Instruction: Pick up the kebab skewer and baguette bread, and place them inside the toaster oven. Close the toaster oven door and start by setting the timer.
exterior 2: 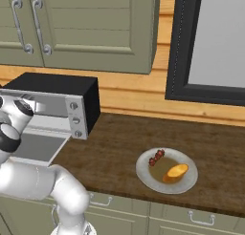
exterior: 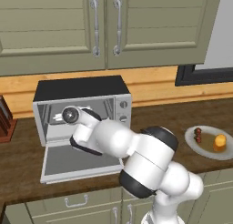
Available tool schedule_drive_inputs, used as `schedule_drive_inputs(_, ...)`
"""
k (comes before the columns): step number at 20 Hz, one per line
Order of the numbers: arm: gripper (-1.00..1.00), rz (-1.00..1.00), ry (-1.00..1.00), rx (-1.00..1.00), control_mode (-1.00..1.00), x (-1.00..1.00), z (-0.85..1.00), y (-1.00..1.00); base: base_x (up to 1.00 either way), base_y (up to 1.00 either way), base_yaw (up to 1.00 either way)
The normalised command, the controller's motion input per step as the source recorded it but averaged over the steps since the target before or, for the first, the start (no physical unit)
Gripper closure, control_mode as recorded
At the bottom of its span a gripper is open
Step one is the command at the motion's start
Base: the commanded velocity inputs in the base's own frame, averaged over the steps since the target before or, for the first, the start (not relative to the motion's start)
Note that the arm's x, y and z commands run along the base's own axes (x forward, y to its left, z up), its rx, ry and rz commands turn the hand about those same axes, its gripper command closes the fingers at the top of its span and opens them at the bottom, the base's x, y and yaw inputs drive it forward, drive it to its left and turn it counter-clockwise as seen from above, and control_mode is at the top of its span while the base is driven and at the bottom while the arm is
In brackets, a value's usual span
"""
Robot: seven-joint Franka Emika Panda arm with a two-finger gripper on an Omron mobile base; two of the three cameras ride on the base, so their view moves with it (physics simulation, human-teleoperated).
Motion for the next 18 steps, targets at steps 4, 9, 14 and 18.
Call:
schedule_drive_inputs(4,-1.0,0.0,0.01,0.0,-1.0,0.34,0.0,0.0,0.0,0.0,0.0)
schedule_drive_inputs(9,-1.0,0.0,0.15,0.0,-1.0,0.12,-0.04,0.01,0.0,0.0,0.0)
schedule_drive_inputs(14,-1.0,0.0,0.22,0.0,-1.0,0.0,-0.18,0.0,0.0,0.0,0.0)
schedule_drive_inputs(18,-1.0,0.0,0.2,0.0,-1.0,-0.19,-0.34,0.0,0.0,0.0,0.0)
